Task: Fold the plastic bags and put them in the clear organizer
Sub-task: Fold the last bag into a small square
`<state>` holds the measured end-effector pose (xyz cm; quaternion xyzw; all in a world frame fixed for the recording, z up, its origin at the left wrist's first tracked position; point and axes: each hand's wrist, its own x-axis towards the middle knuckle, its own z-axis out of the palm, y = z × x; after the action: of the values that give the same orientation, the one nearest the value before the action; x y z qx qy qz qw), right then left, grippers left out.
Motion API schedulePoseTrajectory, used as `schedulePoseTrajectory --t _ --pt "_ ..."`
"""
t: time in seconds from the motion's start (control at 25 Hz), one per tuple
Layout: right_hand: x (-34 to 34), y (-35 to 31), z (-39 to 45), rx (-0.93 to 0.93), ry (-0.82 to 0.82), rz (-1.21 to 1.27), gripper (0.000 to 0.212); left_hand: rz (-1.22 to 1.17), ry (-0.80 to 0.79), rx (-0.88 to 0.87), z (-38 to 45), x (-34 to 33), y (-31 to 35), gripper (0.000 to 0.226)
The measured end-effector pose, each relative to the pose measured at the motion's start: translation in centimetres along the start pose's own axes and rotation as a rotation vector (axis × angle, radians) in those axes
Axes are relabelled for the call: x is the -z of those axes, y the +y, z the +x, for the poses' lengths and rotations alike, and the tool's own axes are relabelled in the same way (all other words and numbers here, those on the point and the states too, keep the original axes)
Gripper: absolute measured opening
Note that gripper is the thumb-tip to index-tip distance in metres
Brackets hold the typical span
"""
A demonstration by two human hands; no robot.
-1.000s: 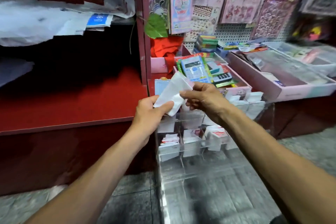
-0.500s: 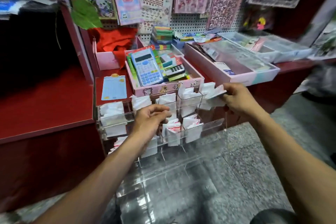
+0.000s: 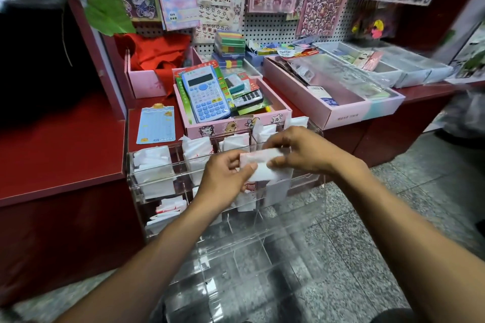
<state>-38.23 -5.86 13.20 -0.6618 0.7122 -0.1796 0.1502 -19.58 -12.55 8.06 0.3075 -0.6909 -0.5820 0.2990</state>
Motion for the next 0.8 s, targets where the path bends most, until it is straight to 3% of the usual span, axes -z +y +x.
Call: schedulePoseTrajectory --t 0.16,0.24,0.32,0.44,0.52,0.8 --pt "0.0 1.4 -1.3 -0.271 0.111 0.541 0.014 -0.180 0.046 0.112 0.2 0.3 0.2 0.012" --pt "-0.1 2.3 -2.0 -0.367 0.164 0.654 0.017 -0.214 0.039 0.147 0.2 0.3 0.2 0.012" --pt "0.1 3.9 -2.7 -0.402 0.319 0.521 0.018 -0.192 0.058 0.163 0.3 0.6 0.0 0.013" --pt "0.0 6.4 -3.4 -0.433 0.489 0.042 0.013 -0.162 0.104 0.176 0.4 1.2 -0.2 0.014" --pt "-0.7 7.3 -3.3 -0.463 0.472 -0.076 0.015 -0.150 0.109 0.185 0.3 1.6 -0.1 0.015" --pt "-3.5 9.5 -0.9 -0.522 0.319 -0.090 0.016 -0.143 0.139 0.196 0.4 3.1 -0.1 0.012"
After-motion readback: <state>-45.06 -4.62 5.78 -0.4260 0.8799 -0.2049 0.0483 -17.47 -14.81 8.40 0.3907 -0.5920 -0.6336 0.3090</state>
